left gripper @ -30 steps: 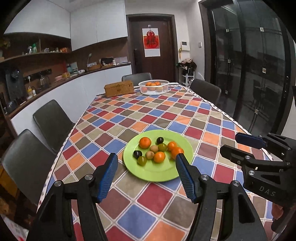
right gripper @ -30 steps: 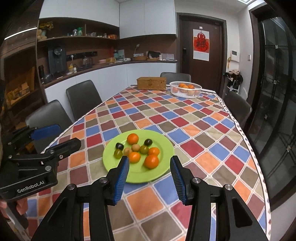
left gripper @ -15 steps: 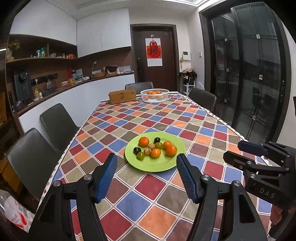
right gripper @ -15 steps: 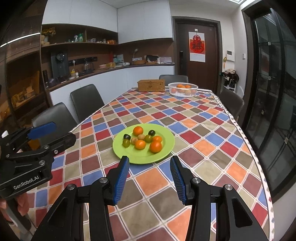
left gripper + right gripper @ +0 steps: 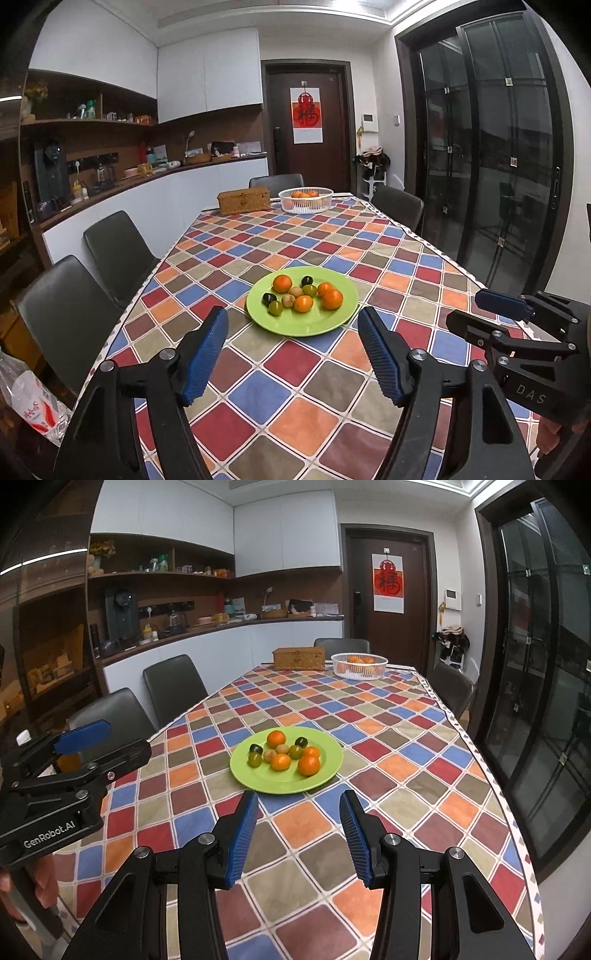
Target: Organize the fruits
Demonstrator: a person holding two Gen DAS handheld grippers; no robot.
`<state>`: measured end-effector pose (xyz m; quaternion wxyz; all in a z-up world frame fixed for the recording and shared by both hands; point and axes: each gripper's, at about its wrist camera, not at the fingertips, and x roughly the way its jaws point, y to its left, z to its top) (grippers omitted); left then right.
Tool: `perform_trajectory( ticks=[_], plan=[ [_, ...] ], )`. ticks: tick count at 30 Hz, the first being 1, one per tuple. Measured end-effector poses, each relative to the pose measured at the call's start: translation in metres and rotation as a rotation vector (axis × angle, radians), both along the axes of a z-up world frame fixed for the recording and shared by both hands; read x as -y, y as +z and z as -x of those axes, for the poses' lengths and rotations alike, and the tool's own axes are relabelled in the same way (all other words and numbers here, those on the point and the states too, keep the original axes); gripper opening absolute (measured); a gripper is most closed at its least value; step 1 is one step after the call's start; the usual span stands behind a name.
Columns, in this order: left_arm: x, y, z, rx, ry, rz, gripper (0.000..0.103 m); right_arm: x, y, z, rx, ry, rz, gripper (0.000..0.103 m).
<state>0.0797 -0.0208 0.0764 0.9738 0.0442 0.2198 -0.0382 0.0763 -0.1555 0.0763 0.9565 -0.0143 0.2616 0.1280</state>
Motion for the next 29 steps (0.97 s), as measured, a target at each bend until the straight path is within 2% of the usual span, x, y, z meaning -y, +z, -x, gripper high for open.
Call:
perform_trajectory(
  ticks=[8, 13, 23, 29],
  plan=[
    [-0.001, 0.003, 0.011, 0.011, -0.006, 0.008, 0.083, 0.002, 0.004, 0.012, 0.017, -0.011, 0.005, 0.047],
    [0.001, 0.005, 0.021, 0.028, 0.015, -0.002, 0.099, 0.001, 0.008, 0.021, 0.035, -0.004, 0.011, 0.047],
    [0.001, 0.010, 0.036, 0.083, 0.042, -0.028, 0.100, 0.000, 0.009, 0.025, 0.039, -0.003, 0.012, 0.047],
    [-0.001, 0.009, 0.039, 0.084, 0.048, -0.017, 0.100, 0.000, 0.009, 0.026, 0.037, -0.004, 0.012, 0.047]
  ],
)
